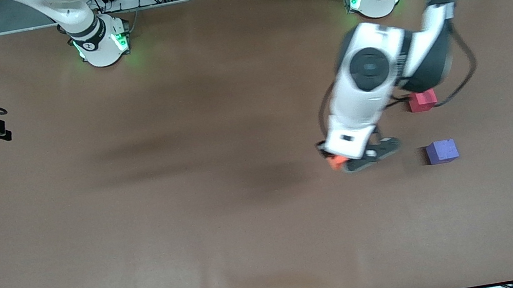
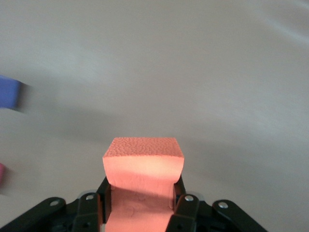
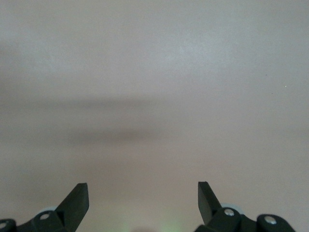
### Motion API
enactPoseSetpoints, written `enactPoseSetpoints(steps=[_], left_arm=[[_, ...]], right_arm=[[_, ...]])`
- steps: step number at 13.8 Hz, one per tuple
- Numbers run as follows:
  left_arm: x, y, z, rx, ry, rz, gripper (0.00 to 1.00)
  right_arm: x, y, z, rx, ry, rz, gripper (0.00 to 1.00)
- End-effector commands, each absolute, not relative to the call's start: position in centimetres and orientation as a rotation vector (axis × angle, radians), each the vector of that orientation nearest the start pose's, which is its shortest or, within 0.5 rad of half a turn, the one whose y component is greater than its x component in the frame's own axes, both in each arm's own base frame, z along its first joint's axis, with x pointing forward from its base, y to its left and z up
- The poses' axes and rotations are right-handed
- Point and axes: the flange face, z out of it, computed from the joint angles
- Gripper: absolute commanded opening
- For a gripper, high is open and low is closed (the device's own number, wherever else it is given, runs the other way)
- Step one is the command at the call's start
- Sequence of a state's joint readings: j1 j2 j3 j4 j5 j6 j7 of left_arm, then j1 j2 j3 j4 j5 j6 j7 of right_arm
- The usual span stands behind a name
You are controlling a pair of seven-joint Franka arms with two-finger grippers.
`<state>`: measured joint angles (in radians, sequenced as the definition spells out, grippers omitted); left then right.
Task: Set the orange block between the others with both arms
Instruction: 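Carry the orange cube with the left gripper between pink and purple cubes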
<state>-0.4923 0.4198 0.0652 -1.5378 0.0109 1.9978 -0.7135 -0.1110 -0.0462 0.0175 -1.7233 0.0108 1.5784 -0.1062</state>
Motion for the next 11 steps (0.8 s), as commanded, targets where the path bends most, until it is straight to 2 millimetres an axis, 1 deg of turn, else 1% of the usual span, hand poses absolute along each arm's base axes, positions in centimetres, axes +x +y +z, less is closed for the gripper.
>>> enactPoseSetpoints(steps=[1,2,3,4,5,6,7,8,9,11], left_arm=[[61.0,-22.0,41.4,-3.087,-0.390,-0.062,0.40],[60.7,-20.5,41.2,-3.082,-0.381,-0.104,0.40],[60.8,-17.4,40.8,-3.068,-0.417,-0.138,0.40],[60.8,-15.5,40.3,-3.069,-0.417,-0.169,0.41],[60.7,-13.7,39.5,-3.071,-0.418,-0.177,0.41],[61.0,-11.3,38.9,-3.062,-0.461,-0.178,0.41],[61.2,-9.3,38.3,-3.058,-0.467,-0.171,0.41],[61.2,-7.0,37.6,-3.059,-0.434,-0.157,0.41],[60.8,-4.7,36.6,-3.061,-0.432,-0.131,0.41],[59.5,-1.3,34.6,-3.068,-0.415,-0.121,0.41]], right_arm=[[53.0,-4.8,58.6,-3.130,-0.018,0.154,1.00],[53.0,-5.0,58.7,-3.127,-0.013,0.151,1.00],[53.0,-5.1,58.8,-3.126,-0.011,0.149,1.00],[53.0,-5.3,59.0,-3.127,-0.006,0.139,1.00],[53.1,-5.4,59.3,-3.129,-0.001,0.130,1.00],[53.1,-5.7,59.4,-3.132,0.009,0.130,1.00],[53.1,-5.4,59.4,-3.135,0.002,0.130,1.00],[53.1,-5.0,59.4,-3.136,-0.005,0.135,1.00],[53.0,-4.8,59.5,-3.135,-0.007,0.147,1.00],[53.0,-4.9,59.6,-3.135,0.005,0.145,1.00]])
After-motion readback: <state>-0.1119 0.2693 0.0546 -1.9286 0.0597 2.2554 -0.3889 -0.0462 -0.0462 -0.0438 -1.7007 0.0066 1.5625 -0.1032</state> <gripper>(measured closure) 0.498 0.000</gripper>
